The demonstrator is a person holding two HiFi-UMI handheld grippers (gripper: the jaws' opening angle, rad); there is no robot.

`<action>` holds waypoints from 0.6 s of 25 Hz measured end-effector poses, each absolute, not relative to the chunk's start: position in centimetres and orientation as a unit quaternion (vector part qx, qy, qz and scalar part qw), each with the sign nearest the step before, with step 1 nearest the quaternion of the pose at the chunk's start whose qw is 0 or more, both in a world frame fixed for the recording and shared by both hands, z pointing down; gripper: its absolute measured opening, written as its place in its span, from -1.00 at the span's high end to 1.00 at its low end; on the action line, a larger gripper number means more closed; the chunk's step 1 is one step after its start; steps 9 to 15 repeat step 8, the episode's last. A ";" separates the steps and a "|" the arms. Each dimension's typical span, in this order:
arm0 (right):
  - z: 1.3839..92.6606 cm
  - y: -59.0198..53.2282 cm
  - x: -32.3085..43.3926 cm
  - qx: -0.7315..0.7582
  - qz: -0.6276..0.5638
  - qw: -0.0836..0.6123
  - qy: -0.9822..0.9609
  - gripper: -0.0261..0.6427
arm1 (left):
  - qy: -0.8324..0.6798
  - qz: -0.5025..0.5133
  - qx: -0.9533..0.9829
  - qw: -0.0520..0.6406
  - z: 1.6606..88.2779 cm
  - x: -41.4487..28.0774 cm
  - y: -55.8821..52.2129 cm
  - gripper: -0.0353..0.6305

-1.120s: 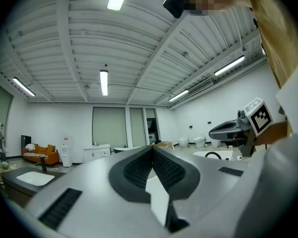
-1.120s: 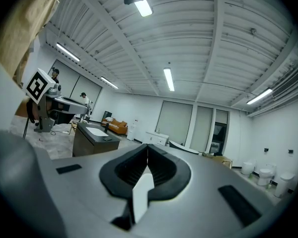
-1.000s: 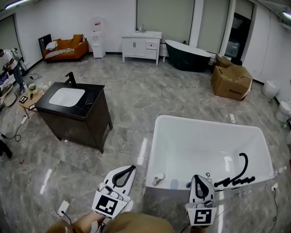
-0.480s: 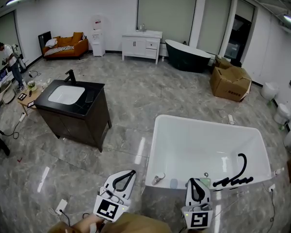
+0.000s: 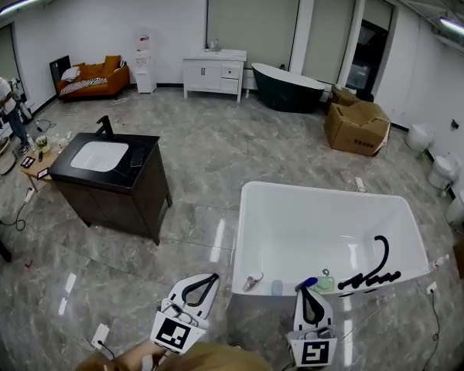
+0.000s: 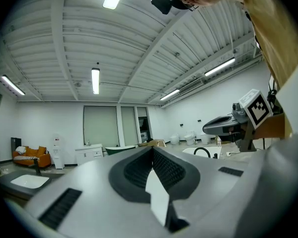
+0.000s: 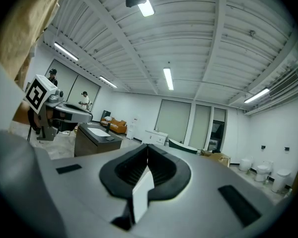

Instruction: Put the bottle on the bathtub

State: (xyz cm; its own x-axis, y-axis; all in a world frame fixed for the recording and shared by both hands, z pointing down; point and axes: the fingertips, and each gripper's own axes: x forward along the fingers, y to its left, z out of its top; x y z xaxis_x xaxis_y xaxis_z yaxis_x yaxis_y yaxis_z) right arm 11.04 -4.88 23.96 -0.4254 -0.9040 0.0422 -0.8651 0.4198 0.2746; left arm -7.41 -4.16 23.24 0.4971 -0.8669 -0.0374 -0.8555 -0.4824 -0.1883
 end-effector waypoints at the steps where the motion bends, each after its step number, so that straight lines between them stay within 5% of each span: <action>1: 23.9 -4.7 11.2 0.533 -0.104 0.089 -0.835 0.90 | 0.496 -0.033 -0.863 0.095 23.2 -7.3 -4.0 0.87; 15: 23.7 -2.5 10.7 0.554 -0.097 0.082 -0.823 0.90 | 0.477 -0.034 -0.873 0.093 23.1 -7.8 -2.1 0.87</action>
